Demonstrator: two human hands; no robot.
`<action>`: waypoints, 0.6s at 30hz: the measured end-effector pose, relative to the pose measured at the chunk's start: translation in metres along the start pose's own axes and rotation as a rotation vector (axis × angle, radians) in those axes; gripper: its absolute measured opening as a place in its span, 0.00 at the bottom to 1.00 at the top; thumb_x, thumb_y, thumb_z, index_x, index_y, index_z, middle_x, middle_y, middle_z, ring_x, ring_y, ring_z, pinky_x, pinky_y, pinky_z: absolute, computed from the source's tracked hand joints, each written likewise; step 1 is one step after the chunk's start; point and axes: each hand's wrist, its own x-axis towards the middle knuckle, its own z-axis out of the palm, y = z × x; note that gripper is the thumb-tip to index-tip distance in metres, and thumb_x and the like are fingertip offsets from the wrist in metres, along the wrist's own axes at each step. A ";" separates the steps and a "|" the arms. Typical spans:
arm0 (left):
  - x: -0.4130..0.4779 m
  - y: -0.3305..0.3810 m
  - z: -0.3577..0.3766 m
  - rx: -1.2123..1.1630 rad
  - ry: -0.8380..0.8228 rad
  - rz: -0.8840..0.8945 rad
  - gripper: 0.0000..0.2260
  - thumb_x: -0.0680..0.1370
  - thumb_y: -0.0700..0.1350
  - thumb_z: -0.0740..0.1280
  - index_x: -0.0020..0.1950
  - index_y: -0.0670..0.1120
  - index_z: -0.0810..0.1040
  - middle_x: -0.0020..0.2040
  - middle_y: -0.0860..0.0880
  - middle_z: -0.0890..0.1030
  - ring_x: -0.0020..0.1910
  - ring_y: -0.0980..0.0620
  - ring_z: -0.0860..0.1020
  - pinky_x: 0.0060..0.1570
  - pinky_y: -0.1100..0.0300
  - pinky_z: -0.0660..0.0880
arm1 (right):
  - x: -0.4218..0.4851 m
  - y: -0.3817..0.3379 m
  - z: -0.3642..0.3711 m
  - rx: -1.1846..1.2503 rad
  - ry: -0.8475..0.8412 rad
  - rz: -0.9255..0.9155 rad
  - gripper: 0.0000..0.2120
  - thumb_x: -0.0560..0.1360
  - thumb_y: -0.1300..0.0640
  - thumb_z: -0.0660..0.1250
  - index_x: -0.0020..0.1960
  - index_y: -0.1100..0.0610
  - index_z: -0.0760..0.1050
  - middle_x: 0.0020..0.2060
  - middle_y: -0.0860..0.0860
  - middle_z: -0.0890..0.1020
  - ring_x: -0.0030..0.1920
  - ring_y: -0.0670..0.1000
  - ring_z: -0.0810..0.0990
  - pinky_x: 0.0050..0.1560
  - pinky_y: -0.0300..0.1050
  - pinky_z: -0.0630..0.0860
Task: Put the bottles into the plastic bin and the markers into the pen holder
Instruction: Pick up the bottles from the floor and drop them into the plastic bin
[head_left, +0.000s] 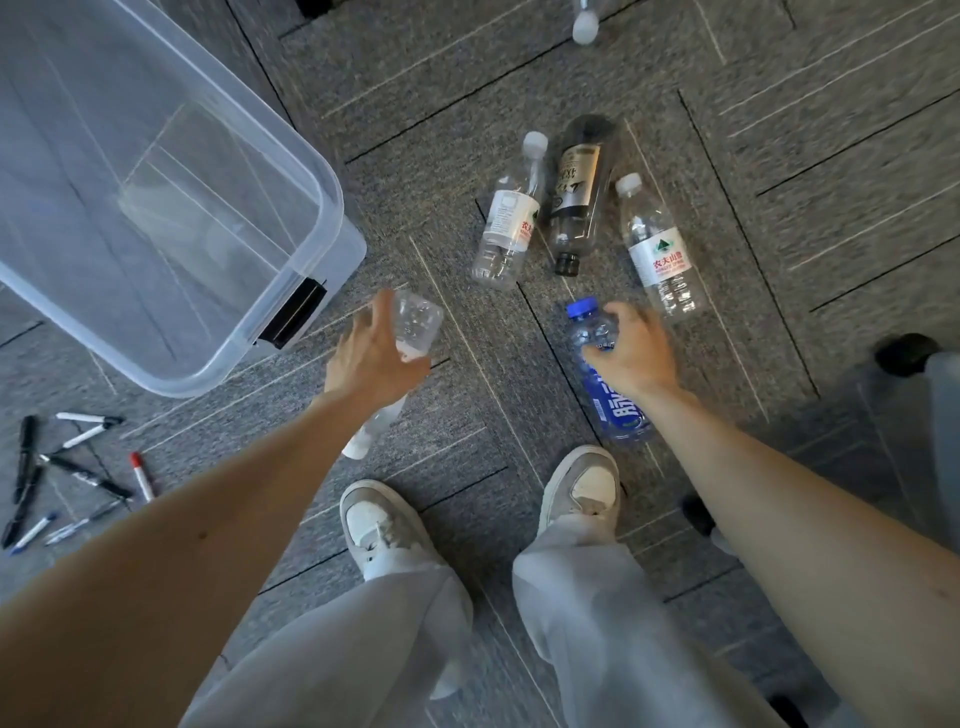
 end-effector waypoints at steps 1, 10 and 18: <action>-0.003 0.008 -0.004 -0.001 -0.002 0.023 0.40 0.71 0.51 0.75 0.73 0.57 0.52 0.68 0.42 0.71 0.59 0.39 0.76 0.53 0.43 0.77 | 0.002 0.001 0.004 0.011 0.000 0.036 0.34 0.72 0.50 0.75 0.73 0.52 0.64 0.69 0.58 0.69 0.68 0.61 0.70 0.65 0.61 0.70; -0.007 0.059 -0.028 -0.043 0.005 0.187 0.38 0.69 0.54 0.73 0.71 0.60 0.53 0.65 0.45 0.73 0.51 0.43 0.79 0.52 0.42 0.79 | 0.022 0.018 0.038 0.059 -0.102 0.269 0.43 0.66 0.49 0.79 0.70 0.48 0.55 0.63 0.63 0.72 0.61 0.68 0.75 0.58 0.65 0.75; -0.029 0.091 -0.072 -0.102 0.028 0.211 0.42 0.69 0.55 0.73 0.75 0.60 0.49 0.66 0.46 0.73 0.46 0.47 0.81 0.50 0.44 0.80 | -0.006 -0.002 -0.001 0.102 -0.061 0.183 0.33 0.65 0.48 0.77 0.63 0.51 0.63 0.50 0.57 0.79 0.48 0.60 0.80 0.47 0.51 0.75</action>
